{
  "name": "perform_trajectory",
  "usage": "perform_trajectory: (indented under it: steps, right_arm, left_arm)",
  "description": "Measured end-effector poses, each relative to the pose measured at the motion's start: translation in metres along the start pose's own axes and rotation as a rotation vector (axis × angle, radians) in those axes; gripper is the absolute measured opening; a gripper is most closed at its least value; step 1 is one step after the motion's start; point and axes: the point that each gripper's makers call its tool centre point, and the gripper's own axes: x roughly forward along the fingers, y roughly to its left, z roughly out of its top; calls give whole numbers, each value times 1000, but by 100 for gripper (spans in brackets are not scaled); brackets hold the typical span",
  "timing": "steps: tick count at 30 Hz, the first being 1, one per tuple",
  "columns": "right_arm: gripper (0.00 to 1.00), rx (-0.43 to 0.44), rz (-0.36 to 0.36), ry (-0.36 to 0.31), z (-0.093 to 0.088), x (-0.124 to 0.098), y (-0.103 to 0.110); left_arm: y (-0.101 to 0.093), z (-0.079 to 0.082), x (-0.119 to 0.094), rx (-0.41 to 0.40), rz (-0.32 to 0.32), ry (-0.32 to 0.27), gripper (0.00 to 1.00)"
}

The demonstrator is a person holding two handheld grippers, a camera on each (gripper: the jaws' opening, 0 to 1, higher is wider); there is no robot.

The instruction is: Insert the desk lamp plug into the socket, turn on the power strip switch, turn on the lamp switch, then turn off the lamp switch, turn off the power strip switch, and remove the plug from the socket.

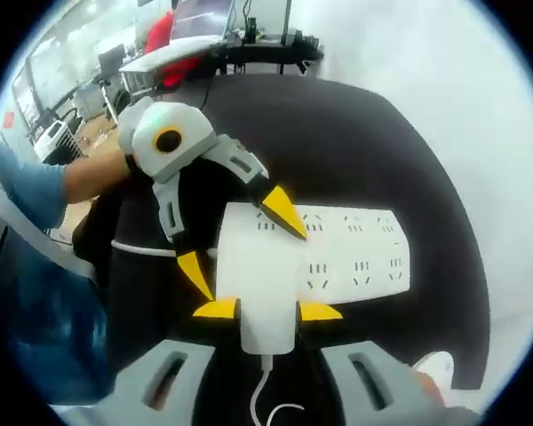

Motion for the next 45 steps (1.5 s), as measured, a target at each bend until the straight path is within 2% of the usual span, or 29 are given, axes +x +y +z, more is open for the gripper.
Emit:
perform_trajectory:
  steps: [1, 5, 9, 13, 17, 19, 24, 28, 29, 30, 35, 37, 42, 45]
  right_arm:
    - [23, -1, 4, 28, -2, 0, 0]
    - [23, 9, 14, 62, 4, -2, -2]
    - [23, 18, 15, 57, 11, -4, -2]
    - [23, 12, 12, 42, 3, -3, -2]
    - [23, 32, 16, -21, -7, -1, -2]
    - [23, 55, 13, -83, -5, -1, -3]
    - [23, 62, 0, -147, -10, -2, -3]
    - [23, 85, -16, -221, -13, -2, -4]
    - [23, 101, -24, -262, -11, -2, -4]
    - [23, 92, -20, -252, -15, -3, -3]
    - [23, 116, -39, -319, -15, -2, -3]
    - [23, 141, -35, -375, -15, -2, -4]
    - [23, 143, -49, -414, -15, -2, -3]
    - [23, 122, -51, -389, -14, -2, -3]
  left_arm:
    - [1, -1, 0, -2, 0, 0, 55]
    - [-1, 1, 1, -2, 2, 0, 55]
    - [2, 1, -1, -10, 7, -7, 55]
    - [2, 0, 0, -2, 6, -10, 55]
    - [-2, 0, 3, 7, 3, -6, 54]
    - [-3, 0, 3, 10, 1, -5, 54]
    - [-4, 2, 4, 8, 0, -7, 54]
    - [-6, 3, 4, 7, 1, -7, 54]
    - [-5, 3, 4, 7, 0, -6, 54]
    - [-6, 3, 5, 7, -1, -6, 54]
    - [-5, 3, 4, 7, 0, -7, 54]
    - [-4, 3, 3, 8, 0, -8, 54]
    - [-6, 4, 3, 9, -1, -10, 54]
    - [-6, 4, 4, 7, 0, -9, 54]
